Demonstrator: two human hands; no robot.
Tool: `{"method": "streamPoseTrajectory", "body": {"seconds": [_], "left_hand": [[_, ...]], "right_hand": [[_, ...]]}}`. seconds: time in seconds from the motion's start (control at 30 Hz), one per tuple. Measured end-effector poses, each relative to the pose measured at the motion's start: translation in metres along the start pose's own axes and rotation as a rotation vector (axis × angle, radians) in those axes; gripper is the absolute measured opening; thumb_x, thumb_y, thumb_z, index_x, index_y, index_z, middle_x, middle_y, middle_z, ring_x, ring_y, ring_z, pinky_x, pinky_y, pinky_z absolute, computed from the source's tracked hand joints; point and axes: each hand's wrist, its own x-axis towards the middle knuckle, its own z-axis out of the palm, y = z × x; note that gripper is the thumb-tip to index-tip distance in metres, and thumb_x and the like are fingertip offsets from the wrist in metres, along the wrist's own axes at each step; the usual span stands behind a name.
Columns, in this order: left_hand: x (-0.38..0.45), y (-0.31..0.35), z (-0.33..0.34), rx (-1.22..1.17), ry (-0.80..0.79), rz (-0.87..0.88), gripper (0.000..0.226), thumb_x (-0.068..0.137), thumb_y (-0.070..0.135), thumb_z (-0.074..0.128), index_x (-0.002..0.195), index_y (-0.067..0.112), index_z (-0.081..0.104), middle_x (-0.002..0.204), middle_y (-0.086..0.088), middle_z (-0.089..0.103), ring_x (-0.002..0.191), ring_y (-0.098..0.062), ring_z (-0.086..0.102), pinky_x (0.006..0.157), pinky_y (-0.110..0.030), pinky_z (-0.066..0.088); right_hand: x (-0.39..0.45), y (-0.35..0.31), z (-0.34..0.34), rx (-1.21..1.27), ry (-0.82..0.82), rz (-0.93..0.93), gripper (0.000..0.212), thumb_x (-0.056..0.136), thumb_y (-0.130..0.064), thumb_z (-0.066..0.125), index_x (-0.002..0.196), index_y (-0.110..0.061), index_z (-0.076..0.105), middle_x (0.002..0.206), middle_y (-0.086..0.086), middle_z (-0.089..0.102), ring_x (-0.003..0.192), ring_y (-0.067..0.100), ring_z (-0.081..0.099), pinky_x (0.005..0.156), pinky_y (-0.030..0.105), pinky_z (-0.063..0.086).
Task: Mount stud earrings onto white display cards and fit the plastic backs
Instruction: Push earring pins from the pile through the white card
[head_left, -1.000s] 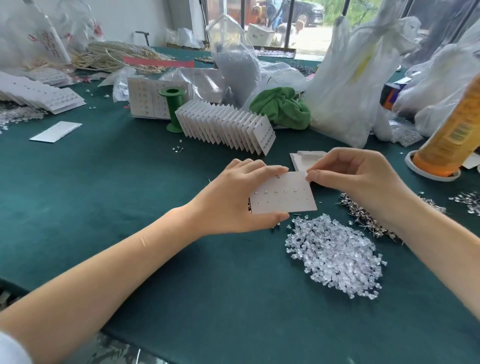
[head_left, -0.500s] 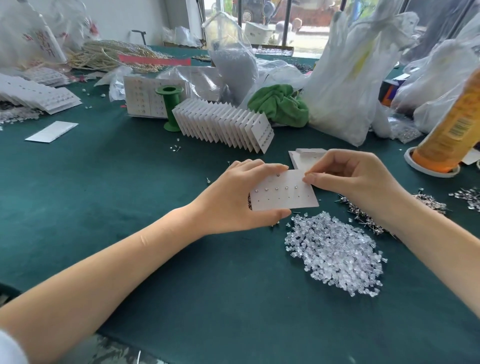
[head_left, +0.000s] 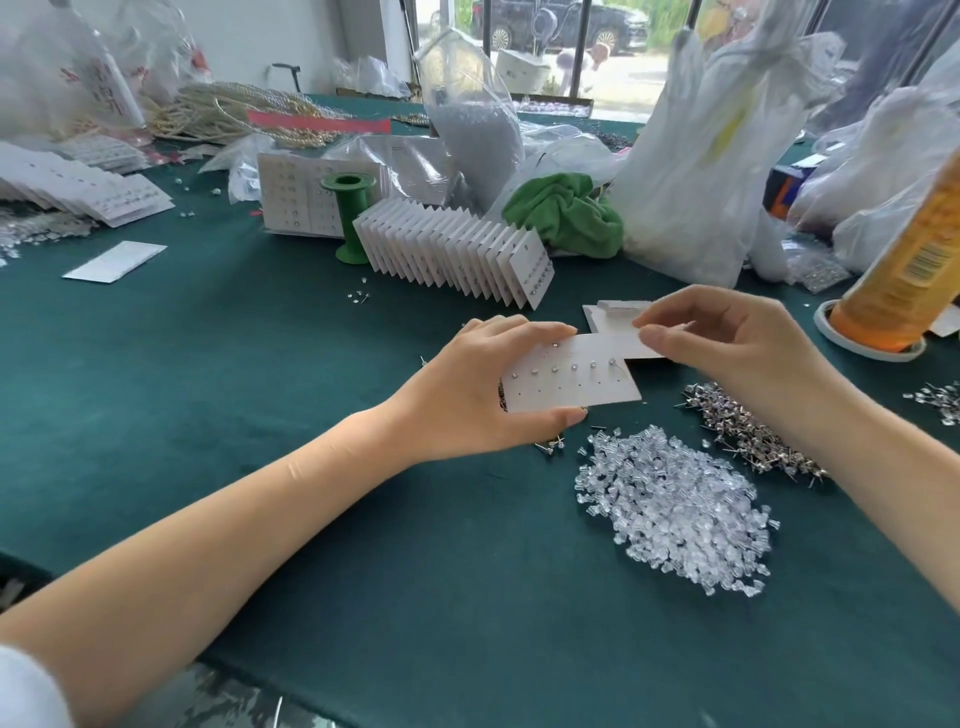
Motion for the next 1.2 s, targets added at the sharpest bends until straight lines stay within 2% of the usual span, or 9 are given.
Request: {"method": "streamPoseTrajectory", "body": {"seconds": [0.03, 0.1, 0.17, 0.3, 0.4, 0.6, 0.8, 0.97, 1.2], "left_hand": [[0.0, 0.0, 0.0, -0.002, -0.002, -0.002, 0.067, 0.071, 0.055, 0.067, 0.131, 0.028, 0.051, 0.106, 0.026, 0.049, 0.098, 0.006, 0.042, 0.097, -0.019, 0.033], [0.0, -0.001, 0.0, -0.004, -0.007, -0.004, 0.069, 0.071, 0.059, 0.065, 0.13, 0.028, 0.051, 0.108, 0.019, 0.053, 0.103, -0.002, 0.045, 0.099, -0.022, 0.034], [0.0, -0.001, 0.0, -0.003, -0.013, 0.0, 0.07, 0.07, 0.062, 0.062, 0.13, 0.029, 0.051, 0.109, 0.017, 0.053, 0.104, -0.006, 0.046, 0.099, -0.024, 0.034], [0.0, 0.0, 0.001, -0.011, -0.017, 0.001, 0.069, 0.069, 0.062, 0.061, 0.13, 0.03, 0.051, 0.109, 0.02, 0.053, 0.102, -0.004, 0.045, 0.098, -0.023, 0.035], [-0.001, 0.001, 0.001, -0.011, -0.009, 0.014, 0.069, 0.07, 0.061, 0.063, 0.129, 0.028, 0.052, 0.107, 0.021, 0.052, 0.1, -0.002, 0.045, 0.096, -0.021, 0.034], [-0.001, 0.001, 0.002, 0.005, -0.021, 0.027, 0.066, 0.072, 0.053, 0.067, 0.129, 0.024, 0.053, 0.103, 0.03, 0.047, 0.1, 0.015, 0.04, 0.096, -0.017, 0.032], [-0.001, 0.002, 0.002, 0.021, -0.055, 0.013, 0.07, 0.07, 0.061, 0.061, 0.13, 0.025, 0.052, 0.113, 0.014, 0.057, 0.106, -0.006, 0.047, 0.099, -0.021, 0.033], [-0.002, 0.003, 0.002, 0.008, -0.035, 0.025, 0.067, 0.072, 0.056, 0.066, 0.129, 0.026, 0.053, 0.106, 0.022, 0.052, 0.098, 0.011, 0.04, 0.095, -0.01, 0.029], [-0.002, 0.005, 0.0, 0.004, -0.039, 0.016, 0.065, 0.072, 0.053, 0.067, 0.129, 0.026, 0.053, 0.106, 0.022, 0.052, 0.099, 0.002, 0.042, 0.095, -0.013, 0.03]], "right_hand": [[-0.001, -0.002, -0.003, -0.01, -0.05, 0.031, 0.004, 0.079, -0.031, 0.072, 0.081, -0.029, 0.074, 0.077, -0.014, 0.071, 0.065, 0.0, 0.056, 0.06, 0.007, 0.043], [-0.004, -0.004, -0.005, -0.017, -0.155, 0.051, 0.022, 0.072, -0.04, 0.069, 0.087, -0.026, 0.074, 0.078, -0.009, 0.074, 0.06, -0.002, 0.057, 0.057, 0.006, 0.043], [-0.007, -0.007, -0.003, 0.009, -0.168, 0.031, 0.029, 0.069, -0.039, 0.07, 0.093, -0.023, 0.073, 0.08, -0.001, 0.075, 0.062, 0.001, 0.059, 0.059, 0.008, 0.045], [-0.008, -0.006, 0.002, -0.011, -0.16, -0.029, 0.024, 0.069, -0.037, 0.072, 0.093, -0.033, 0.073, 0.081, 0.0, 0.072, 0.067, 0.015, 0.054, 0.065, 0.022, 0.045], [-0.008, -0.006, 0.006, -0.077, -0.164, -0.071, 0.015, 0.075, -0.025, 0.075, 0.089, -0.032, 0.076, 0.079, 0.0, 0.072, 0.064, 0.009, 0.053, 0.059, 0.011, 0.043], [-0.008, -0.007, 0.007, -0.175, -0.119, -0.103, 0.011, 0.079, -0.008, 0.075, 0.082, -0.019, 0.076, 0.078, -0.007, 0.073, 0.062, -0.004, 0.059, 0.058, 0.004, 0.04], [-0.01, -0.011, 0.006, -0.267, -0.12, -0.142, 0.018, 0.081, -0.004, 0.074, 0.082, -0.022, 0.073, 0.072, -0.012, 0.069, 0.062, -0.006, 0.059, 0.061, 0.003, 0.041], [-0.01, -0.017, -0.004, -0.335, -0.108, -0.174, 0.03, 0.083, -0.01, 0.07, 0.088, -0.039, 0.07, 0.084, -0.024, 0.07, 0.077, -0.005, 0.064, 0.072, 0.001, 0.043], [-0.007, -0.017, 0.001, -0.13, -0.057, -0.189, 0.016, 0.078, -0.012, 0.075, 0.077, -0.028, 0.073, 0.077, -0.013, 0.072, 0.066, 0.0, 0.061, 0.065, 0.009, 0.048]]}}
